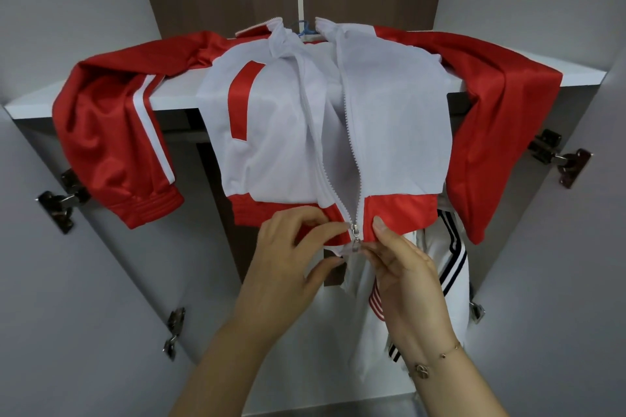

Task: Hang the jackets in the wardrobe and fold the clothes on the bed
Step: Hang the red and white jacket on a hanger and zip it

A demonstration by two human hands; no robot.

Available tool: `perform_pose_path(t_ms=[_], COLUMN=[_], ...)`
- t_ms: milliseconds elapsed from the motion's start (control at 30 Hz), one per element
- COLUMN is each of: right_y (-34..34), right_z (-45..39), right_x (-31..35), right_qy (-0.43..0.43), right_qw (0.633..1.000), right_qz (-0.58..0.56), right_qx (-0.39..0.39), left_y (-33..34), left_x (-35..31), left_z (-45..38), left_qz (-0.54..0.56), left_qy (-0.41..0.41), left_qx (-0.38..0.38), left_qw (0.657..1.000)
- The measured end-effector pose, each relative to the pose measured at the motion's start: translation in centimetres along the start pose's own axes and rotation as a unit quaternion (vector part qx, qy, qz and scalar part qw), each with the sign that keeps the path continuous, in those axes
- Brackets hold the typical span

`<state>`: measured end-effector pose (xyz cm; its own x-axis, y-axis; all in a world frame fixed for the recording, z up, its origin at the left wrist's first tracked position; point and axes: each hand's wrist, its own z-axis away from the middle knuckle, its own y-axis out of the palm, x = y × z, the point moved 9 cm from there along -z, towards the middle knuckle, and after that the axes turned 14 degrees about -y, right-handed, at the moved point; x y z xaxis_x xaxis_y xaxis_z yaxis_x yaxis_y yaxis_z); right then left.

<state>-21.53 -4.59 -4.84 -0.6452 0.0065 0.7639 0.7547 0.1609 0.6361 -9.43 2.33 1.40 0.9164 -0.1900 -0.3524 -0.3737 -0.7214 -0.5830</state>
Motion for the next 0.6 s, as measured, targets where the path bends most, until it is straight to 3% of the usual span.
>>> perform_pose_path(t_ms=[267,600], right_y=[0.6,-0.2], right_z=[0.5,0.3], right_x=[1.0,0.4], right_qy=[-0.01,-0.007], right_qw=[0.999,0.999], right_qz=[0.015,0.03], right_qx=[0.039,0.021], left_y=[0.9,0.5], left_x=[-0.9,-1.0], left_z=[-0.4,0.6], left_qz=[0.032,0.017], left_qy=[-0.016,0.038], left_qx=[-0.027,-0.076], left_qw=[0.999,0.996])
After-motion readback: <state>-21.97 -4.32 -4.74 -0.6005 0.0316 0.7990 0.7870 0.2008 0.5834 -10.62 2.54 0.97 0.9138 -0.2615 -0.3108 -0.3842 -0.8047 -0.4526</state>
